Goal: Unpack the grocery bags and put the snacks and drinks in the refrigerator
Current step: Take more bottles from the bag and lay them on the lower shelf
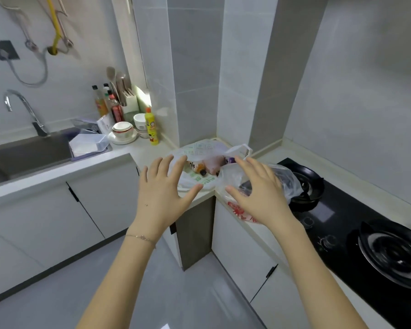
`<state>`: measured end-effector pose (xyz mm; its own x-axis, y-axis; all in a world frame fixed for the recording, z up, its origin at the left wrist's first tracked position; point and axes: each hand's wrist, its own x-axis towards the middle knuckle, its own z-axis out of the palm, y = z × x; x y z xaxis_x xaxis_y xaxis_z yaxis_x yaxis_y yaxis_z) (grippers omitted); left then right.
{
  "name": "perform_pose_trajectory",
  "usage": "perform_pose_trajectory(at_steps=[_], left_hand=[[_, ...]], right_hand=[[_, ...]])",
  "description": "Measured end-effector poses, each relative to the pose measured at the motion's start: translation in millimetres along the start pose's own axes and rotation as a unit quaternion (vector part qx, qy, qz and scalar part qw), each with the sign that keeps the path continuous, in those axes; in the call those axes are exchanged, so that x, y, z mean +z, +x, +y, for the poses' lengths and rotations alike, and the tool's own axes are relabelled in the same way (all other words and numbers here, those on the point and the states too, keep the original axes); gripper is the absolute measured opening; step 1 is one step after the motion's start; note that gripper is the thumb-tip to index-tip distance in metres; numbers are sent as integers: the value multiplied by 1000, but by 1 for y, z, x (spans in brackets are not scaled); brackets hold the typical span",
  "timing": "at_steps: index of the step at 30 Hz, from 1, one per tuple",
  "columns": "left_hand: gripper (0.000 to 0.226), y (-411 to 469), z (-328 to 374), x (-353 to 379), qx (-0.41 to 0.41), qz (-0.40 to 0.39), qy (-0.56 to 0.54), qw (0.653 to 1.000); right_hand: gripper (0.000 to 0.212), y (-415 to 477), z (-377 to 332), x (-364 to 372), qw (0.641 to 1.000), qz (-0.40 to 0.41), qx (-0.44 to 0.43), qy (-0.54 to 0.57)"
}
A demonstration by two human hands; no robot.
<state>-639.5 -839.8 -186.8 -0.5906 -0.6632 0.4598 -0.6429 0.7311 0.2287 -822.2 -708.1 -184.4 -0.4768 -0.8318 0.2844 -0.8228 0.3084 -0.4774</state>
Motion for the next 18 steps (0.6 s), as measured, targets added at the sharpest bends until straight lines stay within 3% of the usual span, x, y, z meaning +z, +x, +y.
perform_pose_trajectory(at_steps=[11,18], left_hand=[[73,138,-28,154,-6,-55,28,998],[69,191,-49,227,-29,-100,28,994]], right_hand=[[67,164,100,63,999,-52,3,-14],[64,245,144,117,992,-127,1,14]])
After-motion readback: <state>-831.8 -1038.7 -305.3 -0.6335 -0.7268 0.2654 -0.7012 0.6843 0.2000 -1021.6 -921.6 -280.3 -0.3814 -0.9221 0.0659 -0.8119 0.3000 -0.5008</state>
